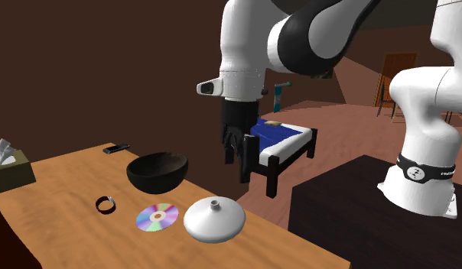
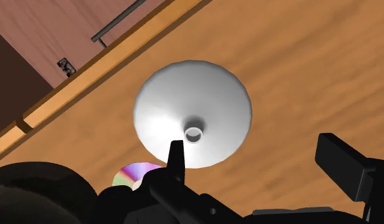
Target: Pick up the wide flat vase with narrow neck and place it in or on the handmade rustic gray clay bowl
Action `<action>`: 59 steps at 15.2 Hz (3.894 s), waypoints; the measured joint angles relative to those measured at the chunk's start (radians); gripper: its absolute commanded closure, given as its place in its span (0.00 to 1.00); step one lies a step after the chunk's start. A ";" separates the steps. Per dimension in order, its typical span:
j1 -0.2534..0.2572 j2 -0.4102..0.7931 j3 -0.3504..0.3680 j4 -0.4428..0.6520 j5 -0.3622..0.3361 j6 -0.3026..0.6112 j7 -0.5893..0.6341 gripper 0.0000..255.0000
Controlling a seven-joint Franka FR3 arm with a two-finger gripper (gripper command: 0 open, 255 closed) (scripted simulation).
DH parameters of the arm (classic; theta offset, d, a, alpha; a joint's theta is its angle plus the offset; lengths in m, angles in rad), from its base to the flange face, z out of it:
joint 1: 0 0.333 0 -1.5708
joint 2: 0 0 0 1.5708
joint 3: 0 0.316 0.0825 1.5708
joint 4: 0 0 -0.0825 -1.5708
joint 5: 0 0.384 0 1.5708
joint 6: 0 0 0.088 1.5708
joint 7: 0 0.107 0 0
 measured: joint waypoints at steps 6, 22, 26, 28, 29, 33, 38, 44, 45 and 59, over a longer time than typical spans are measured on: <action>-0.043 0.190 -0.003 0.110 0.051 0.060 -0.061 0.00; -0.057 0.281 0.013 0.125 0.080 0.135 -0.082 1.00; -0.057 0.281 0.013 0.125 0.080 0.136 -0.082 1.00; -0.057 0.280 0.013 0.124 0.080 0.136 -0.082 1.00; -0.057 0.280 0.013 0.124 0.080 0.136 -0.082 1.00; -0.053 0.257 0.008 0.123 0.073 0.113 -0.077 1.00; -0.046 0.210 -0.002 0.130 0.055 0.060 -0.065 1.00; -0.038 0.151 -0.012 0.139 0.034 -0.006 -0.049 1.00; -0.038 0.147 -0.012 0.146 0.032 -0.017 -0.048 1.00; -0.029 0.036 -0.025 0.204 -0.007 -0.184 -0.022 1.00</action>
